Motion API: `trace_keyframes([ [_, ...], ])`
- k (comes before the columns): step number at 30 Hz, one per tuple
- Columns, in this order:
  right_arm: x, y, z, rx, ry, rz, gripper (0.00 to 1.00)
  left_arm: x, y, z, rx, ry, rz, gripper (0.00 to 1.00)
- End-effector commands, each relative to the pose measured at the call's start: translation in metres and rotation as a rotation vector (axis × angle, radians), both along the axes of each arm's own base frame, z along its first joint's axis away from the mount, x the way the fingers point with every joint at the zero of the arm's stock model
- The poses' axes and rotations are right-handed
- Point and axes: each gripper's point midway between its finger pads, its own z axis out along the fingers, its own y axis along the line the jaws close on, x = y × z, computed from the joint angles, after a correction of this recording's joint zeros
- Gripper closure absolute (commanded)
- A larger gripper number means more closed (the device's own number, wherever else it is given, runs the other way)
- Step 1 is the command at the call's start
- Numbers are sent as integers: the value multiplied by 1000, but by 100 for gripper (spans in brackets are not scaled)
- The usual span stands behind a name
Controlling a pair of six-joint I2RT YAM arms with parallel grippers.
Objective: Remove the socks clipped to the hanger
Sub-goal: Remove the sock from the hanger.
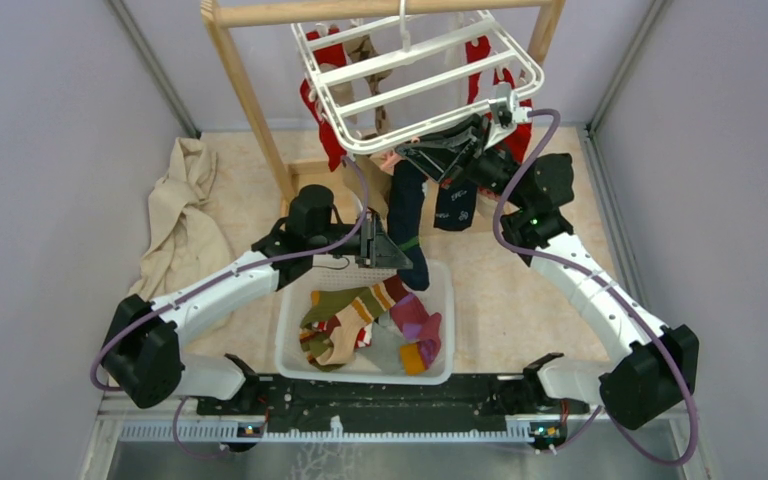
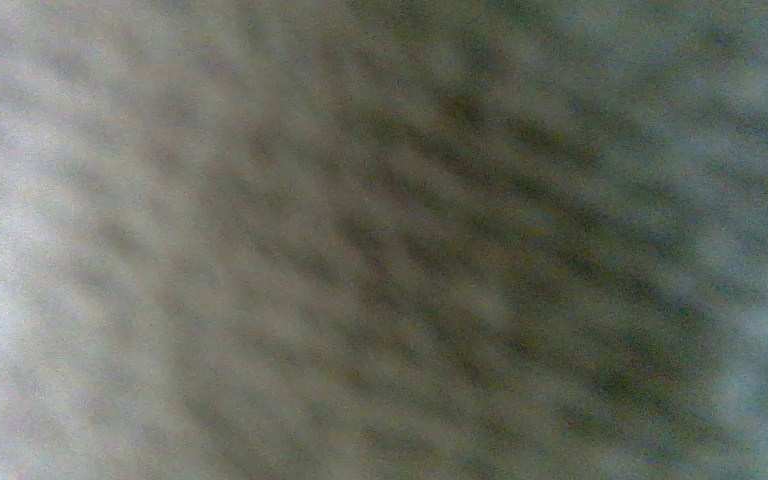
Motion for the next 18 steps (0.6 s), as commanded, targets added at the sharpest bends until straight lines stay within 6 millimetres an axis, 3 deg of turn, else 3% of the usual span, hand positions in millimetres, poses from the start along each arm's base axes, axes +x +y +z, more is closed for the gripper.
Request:
trace_keyframes([
  [1, -6, -5, 23, 28, -60, -22, 96, -3, 1, 5, -17, -13, -15, 84],
  [8, -9, -7, 4, -4, -30, -33, 95, -15, 12, 8, -5, -7, -8, 84],
  [18, -15, -9, -11, -39, -3, -32, 93, -51, 43, 16, -6, 8, 1, 83],
])
